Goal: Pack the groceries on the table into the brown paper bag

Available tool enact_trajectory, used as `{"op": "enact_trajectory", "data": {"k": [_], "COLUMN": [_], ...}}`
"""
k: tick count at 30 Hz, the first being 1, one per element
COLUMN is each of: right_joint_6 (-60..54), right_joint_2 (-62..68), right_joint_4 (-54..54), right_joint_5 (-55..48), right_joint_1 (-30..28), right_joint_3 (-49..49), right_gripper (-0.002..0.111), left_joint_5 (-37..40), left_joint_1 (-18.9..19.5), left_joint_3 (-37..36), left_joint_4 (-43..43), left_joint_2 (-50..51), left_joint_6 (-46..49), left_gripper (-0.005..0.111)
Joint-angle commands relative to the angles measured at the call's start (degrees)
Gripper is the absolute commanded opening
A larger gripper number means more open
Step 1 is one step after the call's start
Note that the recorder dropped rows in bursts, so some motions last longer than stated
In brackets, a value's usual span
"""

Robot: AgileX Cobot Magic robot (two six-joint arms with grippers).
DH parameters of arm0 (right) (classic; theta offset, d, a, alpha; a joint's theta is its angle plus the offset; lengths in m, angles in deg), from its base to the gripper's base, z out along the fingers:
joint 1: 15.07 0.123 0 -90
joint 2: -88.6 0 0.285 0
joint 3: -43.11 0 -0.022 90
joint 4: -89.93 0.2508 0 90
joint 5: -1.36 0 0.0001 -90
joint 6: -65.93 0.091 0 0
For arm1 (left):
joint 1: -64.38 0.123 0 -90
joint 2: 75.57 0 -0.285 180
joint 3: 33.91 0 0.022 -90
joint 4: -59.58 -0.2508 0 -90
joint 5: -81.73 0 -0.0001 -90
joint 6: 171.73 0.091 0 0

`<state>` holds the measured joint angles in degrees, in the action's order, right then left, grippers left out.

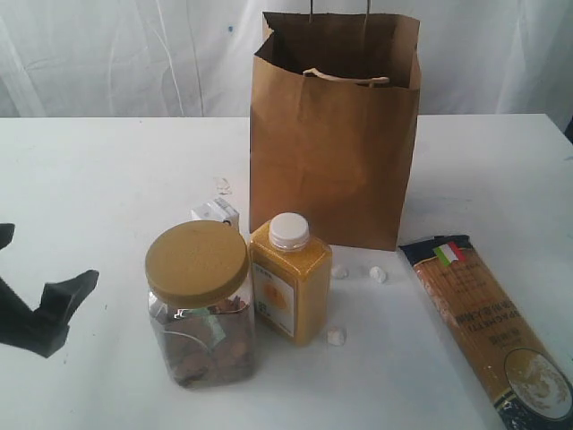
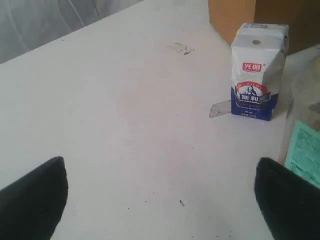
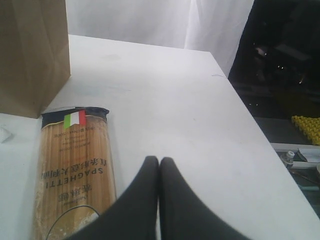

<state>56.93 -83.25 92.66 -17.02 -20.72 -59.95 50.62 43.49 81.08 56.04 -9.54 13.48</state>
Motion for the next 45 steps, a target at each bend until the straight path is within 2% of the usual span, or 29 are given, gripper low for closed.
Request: {"op": "enact_trajectory", "data": {"k": [1, 4, 6, 13, 14, 17, 20, 21, 27, 30, 33, 35, 39, 45], "right_joint_6": [0.2, 0.2, 0.2, 0.2, 0.2, 0.2, 0.2, 0.2, 0.2, 0.2, 0.2, 0.2, 0.2, 0.2], "right_joint_2": [-0.4, -0.4, -0.4, -0.4, -0.4, -0.4, -0.4, -0.4, -0.4, -0.4, -0.4, -0.4, -0.4, -0.4], "right_joint_4": [0.1, 0.1, 0.1, 0.1, 0.1, 0.1, 0.1, 0.1, 0.1, 0.1, 0.1, 0.1, 0.1, 0.1], "right_joint_5": [0.4, 0.4, 0.4, 0.4, 0.4, 0.4, 0.4, 0.4, 0.4, 0.4, 0.4, 0.4, 0.4, 0.4], "right_joint_1": [-0.3, -0.3, -0.3, -0.3, -0.3, -0.3, -0.3, -0.3, -0.3, -0.3, -0.3, -0.3, -0.3, -0.3], "right_joint_3": [0.3, 0.3, 0.3, 0.3, 0.3, 0.3, 0.3, 0.3, 0.3, 0.3, 0.3, 0.3, 0.3, 0.3], "right_gripper": [0.000, 0.000, 0.000, 0.000, 0.000, 0.000, 0.000, 0.000, 0.000, 0.000, 0.000, 0.000, 0.000, 0.000], "left_joint_5": [-12.1, -14.9, -14.0, -14.2, -13.5, -10.9, -12.9, -14.2, -24.0, -24.9, -24.9, -25.3, -29.0, -26.2], "left_joint_1": [-0.4, -0.4, -0.4, -0.4, -0.4, -0.2, 1.2, 2.4, 11.5, 14.0, 15.0, 15.0, 15.0, 15.0], "left_joint_3": [-4.5, -4.2, -3.6, 1.3, 1.6, 2.5, 2.7, 2.7, 2.7, 2.7, 2.7, 2.7, 3.8, 8.0], "left_joint_4": [-0.6, -1.8, -7.9, -55.4, -57.1, -53.0, -45.9, -46.3, -57.4, -62.8, -70.4, -72.4, -74.6, -82.1], "left_joint_2": [-0.6, -0.6, -0.6, 0.1, 0.5, 2.1, 4.2, 5.1, 9.8, 11.5, 12.9, 14.1, 16.8, 21.0], "left_joint_6": [-2.2, -11.5, -16.8, -33.3, -34.0, -34.2, -37.6, -40.2, -50.7, -53.1, -56.9, -59.1, -52.3, -51.7], "left_gripper": [0.105, 0.105, 0.105, 0.105, 0.105, 0.105, 0.105, 0.105, 0.105, 0.105, 0.105, 0.105, 0.105, 0.105]}}
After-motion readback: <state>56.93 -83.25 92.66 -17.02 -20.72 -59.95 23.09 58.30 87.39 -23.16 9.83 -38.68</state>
